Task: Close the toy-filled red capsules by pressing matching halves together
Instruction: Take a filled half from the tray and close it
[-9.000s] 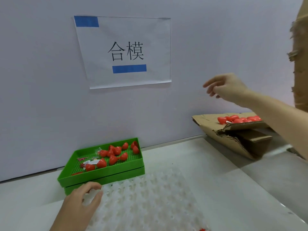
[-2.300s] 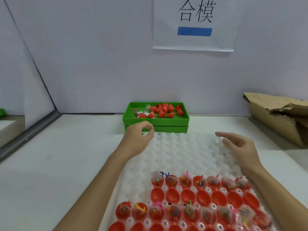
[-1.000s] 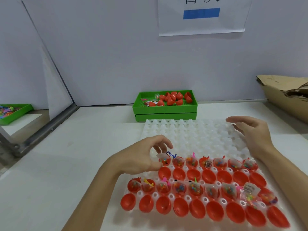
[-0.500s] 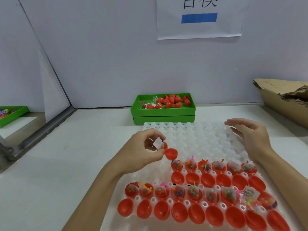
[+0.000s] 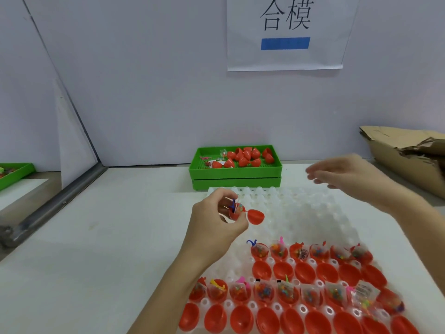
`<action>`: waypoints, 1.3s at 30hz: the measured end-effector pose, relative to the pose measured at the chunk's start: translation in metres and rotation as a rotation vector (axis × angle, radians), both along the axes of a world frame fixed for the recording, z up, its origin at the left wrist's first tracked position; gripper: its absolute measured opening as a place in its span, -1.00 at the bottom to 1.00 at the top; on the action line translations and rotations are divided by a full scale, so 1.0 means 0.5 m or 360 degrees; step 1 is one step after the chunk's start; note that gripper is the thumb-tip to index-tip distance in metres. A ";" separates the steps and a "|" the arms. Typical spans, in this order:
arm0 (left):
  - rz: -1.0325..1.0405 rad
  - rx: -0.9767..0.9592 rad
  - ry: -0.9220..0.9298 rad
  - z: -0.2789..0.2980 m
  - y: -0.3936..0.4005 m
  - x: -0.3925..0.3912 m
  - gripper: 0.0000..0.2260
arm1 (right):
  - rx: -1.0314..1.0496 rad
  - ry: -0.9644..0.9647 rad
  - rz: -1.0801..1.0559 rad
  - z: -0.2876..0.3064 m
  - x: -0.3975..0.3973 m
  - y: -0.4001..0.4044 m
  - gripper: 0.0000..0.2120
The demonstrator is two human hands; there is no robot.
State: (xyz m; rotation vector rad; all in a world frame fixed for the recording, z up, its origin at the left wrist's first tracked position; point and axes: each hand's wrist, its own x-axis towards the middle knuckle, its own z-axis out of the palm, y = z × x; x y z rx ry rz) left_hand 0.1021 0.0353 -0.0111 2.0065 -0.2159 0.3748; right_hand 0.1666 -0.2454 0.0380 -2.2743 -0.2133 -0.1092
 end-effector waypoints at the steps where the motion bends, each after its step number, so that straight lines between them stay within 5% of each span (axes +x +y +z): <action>1: 0.0003 -0.0014 -0.0013 0.000 -0.001 -0.001 -0.76 | -0.0067 0.0045 0.0133 0.027 -0.009 0.024 -0.83; 5: -0.0080 -0.0075 -0.0062 0.001 -0.010 -0.007 -0.62 | -0.0236 -0.0054 0.0481 0.080 -0.050 0.116 -0.80; 13: -0.0205 0.0041 -0.0184 0.006 -0.026 -0.018 -0.49 | -0.0481 -0.0113 0.0588 0.053 -0.068 0.171 -0.75; 31: -0.0212 0.0102 -0.0214 0.004 -0.027 -0.018 -0.52 | -0.0264 -0.0229 0.0626 0.032 -0.063 0.190 -0.83; 39: -0.0228 0.0035 -0.0214 0.003 -0.026 -0.016 -0.74 | -0.0248 -0.0264 0.0598 0.037 -0.058 0.179 -0.81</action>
